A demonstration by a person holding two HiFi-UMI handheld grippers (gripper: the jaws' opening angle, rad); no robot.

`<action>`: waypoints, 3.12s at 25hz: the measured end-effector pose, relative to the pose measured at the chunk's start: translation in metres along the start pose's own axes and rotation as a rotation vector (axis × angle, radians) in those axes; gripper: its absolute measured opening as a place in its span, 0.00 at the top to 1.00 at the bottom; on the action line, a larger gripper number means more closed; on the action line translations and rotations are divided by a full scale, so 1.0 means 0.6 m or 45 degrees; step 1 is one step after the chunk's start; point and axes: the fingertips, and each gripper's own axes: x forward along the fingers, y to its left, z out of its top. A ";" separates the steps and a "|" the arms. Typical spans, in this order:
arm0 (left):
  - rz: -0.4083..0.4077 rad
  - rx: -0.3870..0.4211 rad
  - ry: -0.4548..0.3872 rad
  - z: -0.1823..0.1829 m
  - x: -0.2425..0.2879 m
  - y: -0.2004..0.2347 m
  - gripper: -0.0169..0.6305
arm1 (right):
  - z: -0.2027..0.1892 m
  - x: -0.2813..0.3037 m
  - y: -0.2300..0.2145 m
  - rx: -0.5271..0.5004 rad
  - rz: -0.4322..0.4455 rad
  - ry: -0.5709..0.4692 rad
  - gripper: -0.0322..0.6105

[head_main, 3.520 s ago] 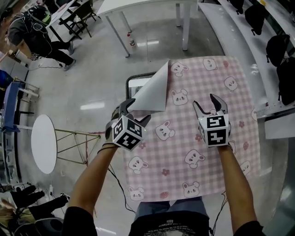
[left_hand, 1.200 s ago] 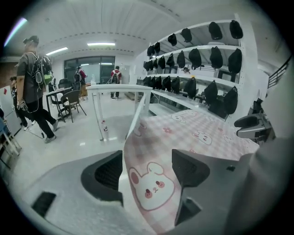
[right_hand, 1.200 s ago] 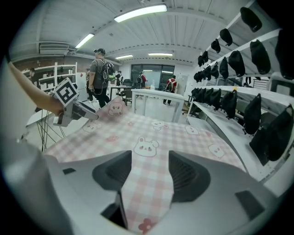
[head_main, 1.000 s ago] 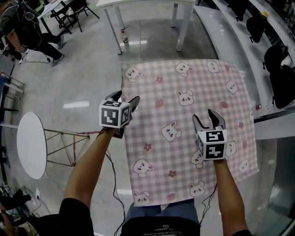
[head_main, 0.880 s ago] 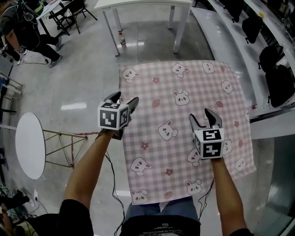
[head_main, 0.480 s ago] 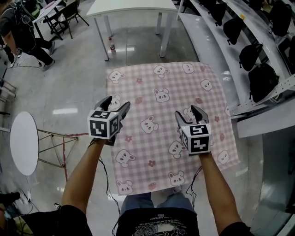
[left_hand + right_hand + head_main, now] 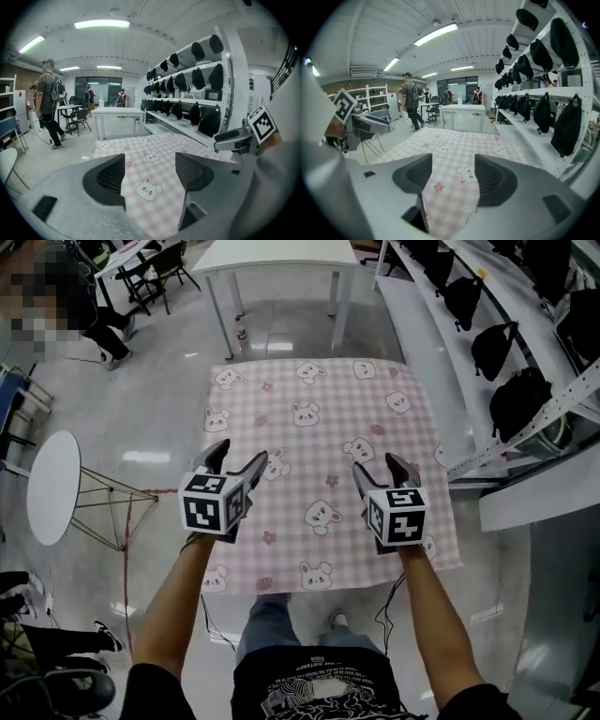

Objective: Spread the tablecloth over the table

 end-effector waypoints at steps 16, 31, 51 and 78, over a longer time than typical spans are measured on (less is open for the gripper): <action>0.052 -0.186 0.002 -0.111 -0.077 -0.294 0.45 | -0.161 -0.167 -0.075 0.129 0.148 0.010 0.51; -0.007 -0.606 0.055 -0.322 -0.155 -0.396 0.47 | -0.356 -0.269 -0.033 0.478 0.139 0.083 0.54; -0.019 -1.706 -0.058 -0.449 -0.152 -0.355 0.62 | -0.468 -0.235 -0.021 1.540 0.100 0.147 0.62; 0.003 -1.752 -0.054 -0.484 -0.151 -0.346 0.96 | -0.493 -0.247 -0.022 1.540 0.096 0.103 0.93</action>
